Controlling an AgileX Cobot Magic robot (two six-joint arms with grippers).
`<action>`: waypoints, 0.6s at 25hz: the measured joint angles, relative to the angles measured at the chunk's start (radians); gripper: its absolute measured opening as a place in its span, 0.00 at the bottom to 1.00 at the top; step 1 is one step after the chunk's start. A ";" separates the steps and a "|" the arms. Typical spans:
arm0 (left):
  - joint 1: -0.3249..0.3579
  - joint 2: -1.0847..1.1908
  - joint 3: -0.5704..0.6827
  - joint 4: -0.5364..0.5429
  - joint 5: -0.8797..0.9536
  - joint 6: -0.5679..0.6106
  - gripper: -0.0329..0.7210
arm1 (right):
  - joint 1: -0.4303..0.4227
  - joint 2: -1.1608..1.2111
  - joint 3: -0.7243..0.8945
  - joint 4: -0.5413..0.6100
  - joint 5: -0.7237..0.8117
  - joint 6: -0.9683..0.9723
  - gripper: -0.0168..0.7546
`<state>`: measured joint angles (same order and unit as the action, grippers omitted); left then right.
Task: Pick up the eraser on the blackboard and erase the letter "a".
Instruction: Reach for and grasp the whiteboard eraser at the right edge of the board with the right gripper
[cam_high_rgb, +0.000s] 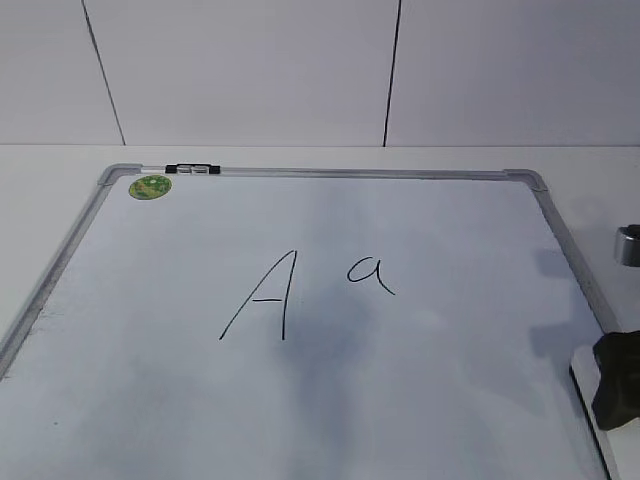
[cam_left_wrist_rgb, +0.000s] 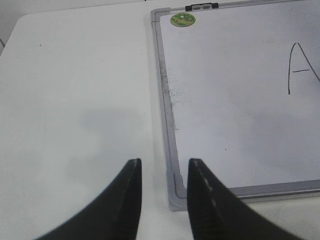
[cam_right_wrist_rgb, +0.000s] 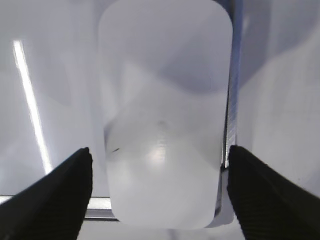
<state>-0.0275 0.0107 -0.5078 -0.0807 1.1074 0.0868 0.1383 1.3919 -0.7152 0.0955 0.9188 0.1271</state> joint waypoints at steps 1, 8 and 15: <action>0.000 0.000 0.000 0.000 0.000 0.000 0.36 | 0.000 0.009 0.000 0.000 -0.002 0.000 0.88; 0.000 0.000 0.000 0.000 0.000 0.000 0.36 | 0.000 0.054 0.000 0.000 -0.018 0.003 0.88; 0.000 0.000 0.000 0.000 0.000 0.000 0.36 | 0.000 0.063 0.000 0.001 -0.046 0.003 0.87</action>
<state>-0.0275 0.0107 -0.5078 -0.0807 1.1074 0.0868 0.1383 1.4552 -0.7152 0.0965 0.8727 0.1298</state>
